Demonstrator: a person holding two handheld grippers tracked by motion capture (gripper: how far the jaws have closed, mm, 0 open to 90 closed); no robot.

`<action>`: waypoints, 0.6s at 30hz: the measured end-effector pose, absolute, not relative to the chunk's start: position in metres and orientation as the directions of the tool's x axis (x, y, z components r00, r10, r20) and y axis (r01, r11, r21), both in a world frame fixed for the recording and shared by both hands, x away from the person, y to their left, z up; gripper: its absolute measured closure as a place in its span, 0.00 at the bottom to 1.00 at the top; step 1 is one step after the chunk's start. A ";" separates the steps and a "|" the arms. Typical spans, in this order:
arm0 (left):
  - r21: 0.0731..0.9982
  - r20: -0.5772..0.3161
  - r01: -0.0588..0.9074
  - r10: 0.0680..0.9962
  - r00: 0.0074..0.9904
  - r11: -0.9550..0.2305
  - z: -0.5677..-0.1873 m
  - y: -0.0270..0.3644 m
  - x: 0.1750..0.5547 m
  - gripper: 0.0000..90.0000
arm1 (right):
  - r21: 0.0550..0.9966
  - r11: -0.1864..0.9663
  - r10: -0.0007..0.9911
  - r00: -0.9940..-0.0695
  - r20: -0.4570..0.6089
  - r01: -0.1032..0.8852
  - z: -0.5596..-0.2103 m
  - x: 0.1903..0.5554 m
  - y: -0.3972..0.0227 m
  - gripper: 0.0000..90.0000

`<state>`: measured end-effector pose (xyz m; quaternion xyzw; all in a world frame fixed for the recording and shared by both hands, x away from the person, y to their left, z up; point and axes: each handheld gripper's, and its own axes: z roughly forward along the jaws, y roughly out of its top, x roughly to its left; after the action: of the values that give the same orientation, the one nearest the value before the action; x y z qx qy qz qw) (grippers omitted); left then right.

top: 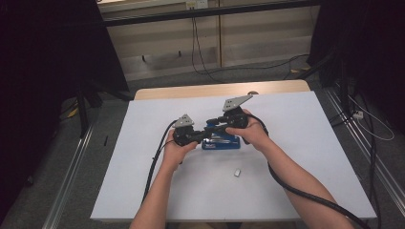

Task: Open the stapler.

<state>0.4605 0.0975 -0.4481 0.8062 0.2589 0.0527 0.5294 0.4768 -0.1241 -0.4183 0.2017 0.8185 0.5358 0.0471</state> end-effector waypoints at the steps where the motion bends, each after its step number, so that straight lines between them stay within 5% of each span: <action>1: 0.881 -0.189 0.361 0.473 0.861 -0.305 -0.448 0.097 0.460 0.99 | 0.898 0.348 0.386 -0.914 0.124 0.269 -0.418 0.476 -0.125 0.64; 3: 0.882 -0.186 0.357 0.469 0.864 -0.307 -0.447 0.097 0.461 0.99 | 0.895 0.363 0.405 -0.909 0.099 0.259 -0.416 0.474 -0.127 0.56; 8: 0.880 -0.181 0.357 0.473 0.862 -0.313 -0.445 0.095 0.460 0.99 | 0.911 0.327 0.433 -0.896 0.094 0.253 -0.408 0.464 -0.142 0.57; 18: 0.874 -0.148 0.344 0.486 0.862 -0.344 -0.436 0.094 0.458 0.99 | 0.906 0.375 0.451 -0.892 0.005 0.195 -0.404 0.425 -0.154 0.98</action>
<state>0.4578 0.0943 -0.4357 0.8169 0.2539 0.0689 0.5132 0.4255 -0.1538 -0.4038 0.1969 0.8201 0.5231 0.1227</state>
